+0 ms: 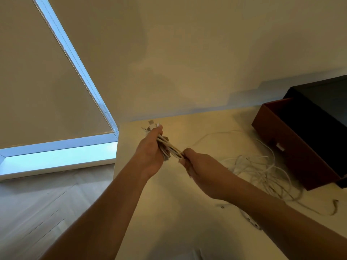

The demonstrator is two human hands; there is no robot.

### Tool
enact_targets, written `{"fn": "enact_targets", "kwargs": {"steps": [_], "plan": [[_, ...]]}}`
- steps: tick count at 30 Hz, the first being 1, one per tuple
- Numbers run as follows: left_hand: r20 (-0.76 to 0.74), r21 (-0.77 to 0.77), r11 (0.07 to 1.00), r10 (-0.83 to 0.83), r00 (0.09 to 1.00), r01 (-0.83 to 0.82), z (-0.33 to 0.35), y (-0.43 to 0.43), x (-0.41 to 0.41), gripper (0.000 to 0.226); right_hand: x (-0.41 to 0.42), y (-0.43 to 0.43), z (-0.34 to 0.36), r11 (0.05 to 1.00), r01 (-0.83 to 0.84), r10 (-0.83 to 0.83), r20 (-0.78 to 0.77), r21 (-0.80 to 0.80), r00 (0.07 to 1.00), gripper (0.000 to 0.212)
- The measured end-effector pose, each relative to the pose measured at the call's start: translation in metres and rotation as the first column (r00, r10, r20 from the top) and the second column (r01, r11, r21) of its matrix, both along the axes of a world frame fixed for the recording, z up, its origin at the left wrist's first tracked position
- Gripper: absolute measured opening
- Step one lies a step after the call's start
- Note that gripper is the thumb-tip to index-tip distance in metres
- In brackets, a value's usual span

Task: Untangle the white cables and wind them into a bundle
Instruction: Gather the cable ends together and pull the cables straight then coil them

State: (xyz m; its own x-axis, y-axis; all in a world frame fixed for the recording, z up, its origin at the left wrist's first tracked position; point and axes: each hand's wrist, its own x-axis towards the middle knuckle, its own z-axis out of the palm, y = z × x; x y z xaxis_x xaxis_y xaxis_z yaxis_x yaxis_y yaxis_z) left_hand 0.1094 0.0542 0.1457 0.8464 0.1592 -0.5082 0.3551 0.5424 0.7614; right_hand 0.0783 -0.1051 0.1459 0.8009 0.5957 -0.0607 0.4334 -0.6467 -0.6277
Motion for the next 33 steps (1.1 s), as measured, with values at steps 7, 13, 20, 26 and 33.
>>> {"fn": "enact_targets", "kwargs": {"steps": [7, 13, 20, 26, 33], "plan": [[0.205, -0.206, 0.978, 0.01, 0.979, 0.033, 0.013, 0.012, -0.001, 0.028, -0.007, 0.0, -0.029, 0.999, -0.05, 0.051, -0.176, 0.012, 0.983, 0.015], [0.279, -0.294, 0.953, 0.01, 0.96, 0.076, 0.02, 0.013, -0.006, 0.035, 0.002, -0.007, -0.057, 0.999, -0.026, 0.023, -0.155, -0.022, 0.988, 0.022], [0.334, -0.225, 0.973, 0.028, 0.942, 0.051, 0.03, 0.02, -0.009, 0.041, 0.013, -0.022, -0.035, 0.993, -0.112, 0.114, -0.119, 0.03, 0.986, 0.033], [0.358, -0.175, 0.979, -0.039, 0.933, 0.108, 0.036, 0.013, -0.006, 0.04, 0.027, -0.006, -0.009, 0.972, -0.036, 0.074, -0.153, 0.232, 0.985, 0.013], [0.355, -0.098, 0.995, 0.016, 0.935, 0.02, 0.045, 0.016, -0.006, 0.039, 0.043, -0.017, -0.006, 0.968, -0.002, -0.094, 0.373, 0.249, 0.923, 0.008]]}}
